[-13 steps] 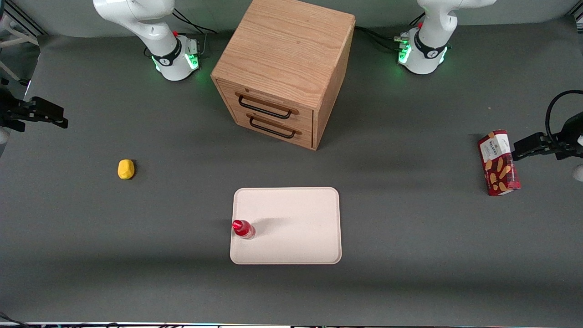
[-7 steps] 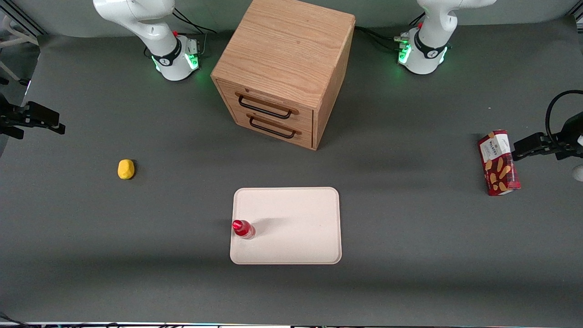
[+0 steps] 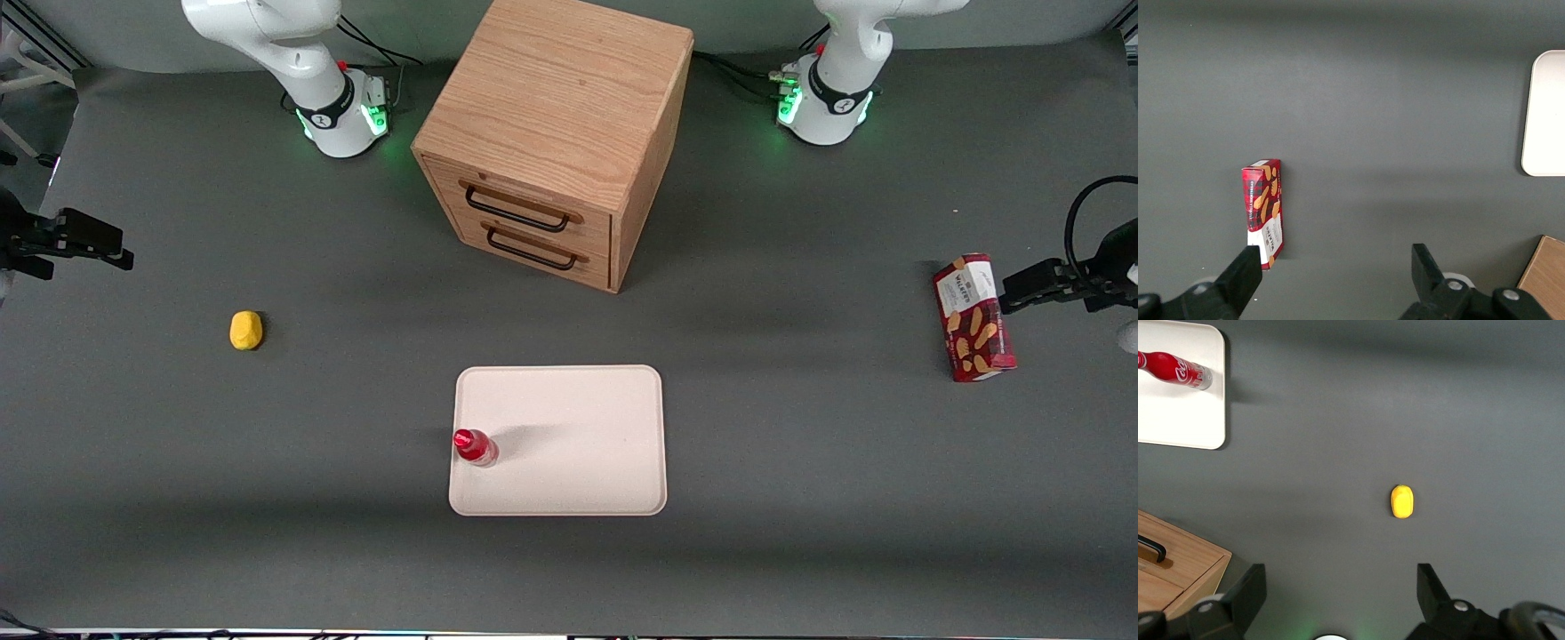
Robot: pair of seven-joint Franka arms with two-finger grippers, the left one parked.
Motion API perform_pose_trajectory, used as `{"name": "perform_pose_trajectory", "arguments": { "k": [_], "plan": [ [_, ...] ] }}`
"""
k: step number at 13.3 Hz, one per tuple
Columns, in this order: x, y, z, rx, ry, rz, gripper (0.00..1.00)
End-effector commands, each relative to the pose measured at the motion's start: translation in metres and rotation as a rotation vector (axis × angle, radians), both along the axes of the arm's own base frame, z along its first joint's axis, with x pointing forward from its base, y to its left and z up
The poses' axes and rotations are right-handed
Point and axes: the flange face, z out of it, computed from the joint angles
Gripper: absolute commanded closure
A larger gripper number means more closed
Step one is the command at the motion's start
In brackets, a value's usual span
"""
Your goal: Place coke bottle on tray
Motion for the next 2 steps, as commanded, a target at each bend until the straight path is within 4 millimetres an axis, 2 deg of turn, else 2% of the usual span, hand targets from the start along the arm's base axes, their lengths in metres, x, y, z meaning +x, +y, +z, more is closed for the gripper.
{"name": "perform_pose_trajectory", "arguments": {
  "k": [1, 2],
  "plan": [
    [-0.001, 0.0008, 0.0039, 0.012, -0.016, -0.01, 0.0],
    [-0.0008, 0.0038, 0.0038, 0.01, -0.015, -0.013, 0.0]
  ]
}}
